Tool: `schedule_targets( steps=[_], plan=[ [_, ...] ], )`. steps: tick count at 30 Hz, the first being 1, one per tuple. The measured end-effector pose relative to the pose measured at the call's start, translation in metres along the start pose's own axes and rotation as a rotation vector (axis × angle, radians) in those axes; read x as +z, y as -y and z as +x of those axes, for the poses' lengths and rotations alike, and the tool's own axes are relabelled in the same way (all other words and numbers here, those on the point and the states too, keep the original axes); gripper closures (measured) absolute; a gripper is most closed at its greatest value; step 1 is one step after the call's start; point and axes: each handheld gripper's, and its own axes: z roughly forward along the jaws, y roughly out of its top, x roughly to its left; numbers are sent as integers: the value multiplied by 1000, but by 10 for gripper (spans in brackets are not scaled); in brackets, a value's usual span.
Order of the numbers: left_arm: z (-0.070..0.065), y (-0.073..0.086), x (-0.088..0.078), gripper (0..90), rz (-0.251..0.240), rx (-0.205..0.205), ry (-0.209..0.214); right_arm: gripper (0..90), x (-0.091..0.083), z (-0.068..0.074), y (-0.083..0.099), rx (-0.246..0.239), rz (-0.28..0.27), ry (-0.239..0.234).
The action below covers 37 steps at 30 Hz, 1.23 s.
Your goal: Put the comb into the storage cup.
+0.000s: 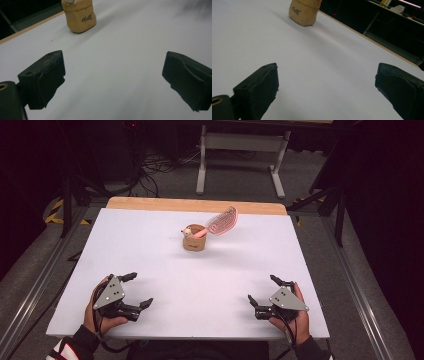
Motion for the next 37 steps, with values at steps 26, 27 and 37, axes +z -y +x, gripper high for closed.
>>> schedule_targets(
  steps=[26, 27, 37],
  plan=[
    [1, -2, 1, 55, -11, -3, 0, 59, -4, 1, -2, 15, -7, 1],
    [2, -2, 1, 55, -12, -5, 1, 57, -3, 1, -2, 15, -6, -1],
    [4, -2, 0, 55, -7, -18, -23, 49, 0, -1, -2, 72, -8, 25]
  ],
)
